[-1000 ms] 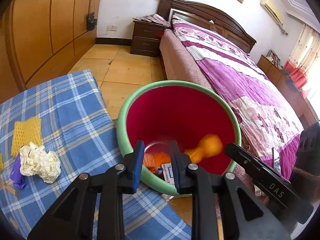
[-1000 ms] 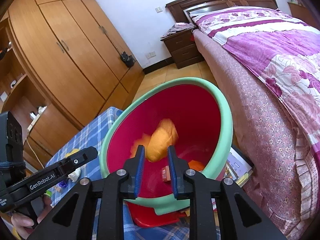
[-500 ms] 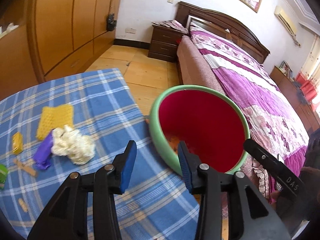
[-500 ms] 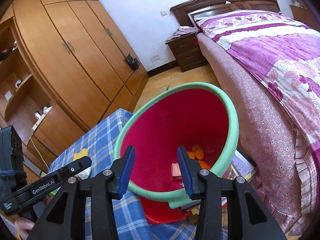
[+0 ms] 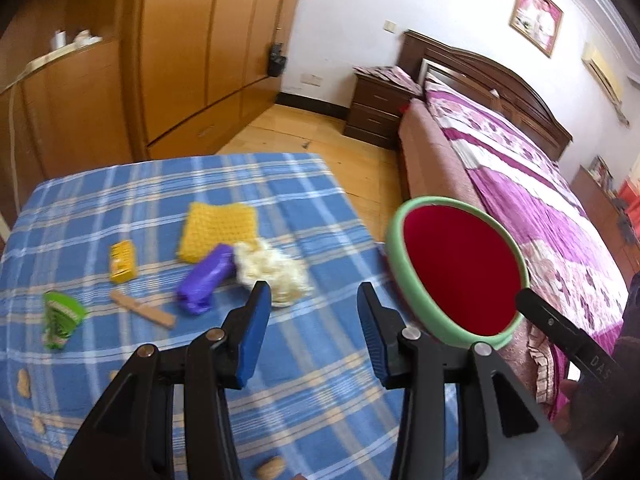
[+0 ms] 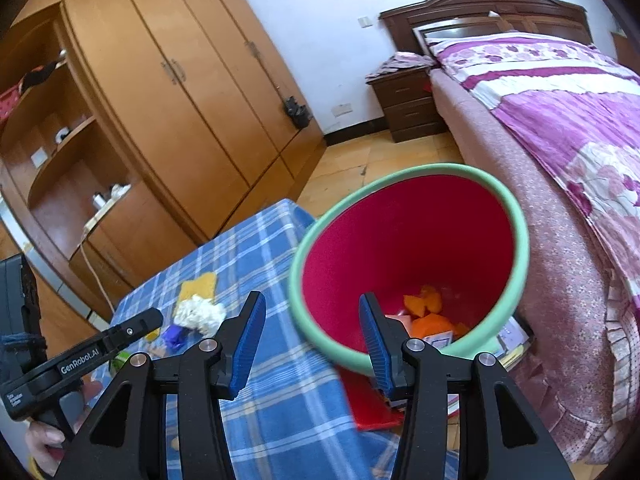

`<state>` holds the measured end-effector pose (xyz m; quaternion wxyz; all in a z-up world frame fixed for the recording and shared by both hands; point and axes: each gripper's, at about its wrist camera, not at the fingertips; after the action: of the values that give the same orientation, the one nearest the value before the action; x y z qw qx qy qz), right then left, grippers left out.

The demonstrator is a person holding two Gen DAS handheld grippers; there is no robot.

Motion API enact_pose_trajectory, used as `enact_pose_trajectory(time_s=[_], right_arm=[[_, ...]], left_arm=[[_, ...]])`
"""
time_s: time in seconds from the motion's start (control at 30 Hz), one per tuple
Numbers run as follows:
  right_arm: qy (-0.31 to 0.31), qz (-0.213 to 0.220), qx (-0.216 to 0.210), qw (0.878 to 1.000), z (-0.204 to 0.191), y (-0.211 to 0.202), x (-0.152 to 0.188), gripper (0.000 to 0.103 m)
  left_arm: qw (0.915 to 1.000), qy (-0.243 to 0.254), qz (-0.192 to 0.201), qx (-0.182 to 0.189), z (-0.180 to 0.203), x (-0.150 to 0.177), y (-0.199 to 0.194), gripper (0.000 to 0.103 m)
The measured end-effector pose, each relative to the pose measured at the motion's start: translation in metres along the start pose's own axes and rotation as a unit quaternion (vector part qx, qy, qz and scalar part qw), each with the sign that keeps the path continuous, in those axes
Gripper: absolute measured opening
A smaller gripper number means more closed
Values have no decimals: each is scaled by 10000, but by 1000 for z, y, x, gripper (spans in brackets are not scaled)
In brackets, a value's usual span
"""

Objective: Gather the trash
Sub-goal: 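Move both open tools back over the table toward the items, then grasp the green snack packet with the left tool while the right tool grasps crumpled white paper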

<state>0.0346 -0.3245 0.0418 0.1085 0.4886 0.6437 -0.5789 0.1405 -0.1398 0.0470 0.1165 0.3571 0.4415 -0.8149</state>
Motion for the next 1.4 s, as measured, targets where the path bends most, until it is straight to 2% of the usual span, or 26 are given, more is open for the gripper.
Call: enact_pose_trajectory(time_s=[0.13, 0.47, 0.77, 0.87, 0.97, 1.17, 1.4], right_arm=[[-140, -59, -88, 9998, -16, 1, 3, 57], [-530, -274, -270, 9979, -59, 10, 16, 57], [-792, -462, -373, 9951, -89, 21, 22, 58], [-876, -536, -397, 9939, -100, 27, 22, 59], [-971, -586, -411, 9927, -111, 33, 20, 64], [-1228, -638, -365, 9897, -131, 49, 20, 64], [-1302, -926, -449, 9861, -148, 84, 19, 64]], left_arm=[[9997, -140, 116, -186, -22, 3, -16, 45], [9960, -578, 270, -627, -85, 14, -51, 46], [9885, -1015, 473, -1021, -138, 23, -79, 46], [9868, -1084, 423, -1123, -151, 27, -80, 47], [9853, -1174, 349, -1188, -163, 32, -74, 47], [9836, -1239, 236, -1292, -181, 36, -61, 47], [9816, -1439, 123, -1248, -202, 39, -46, 47]])
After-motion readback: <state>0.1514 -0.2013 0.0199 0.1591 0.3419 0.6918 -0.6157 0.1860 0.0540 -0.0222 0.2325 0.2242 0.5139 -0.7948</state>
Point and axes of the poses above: each gripper's, at about its wrist camera, not at the fingertips, and y roughly the way its jaws point, z to its right, x to its underside, and after that the axes turned 12 degrees about x, right-handed
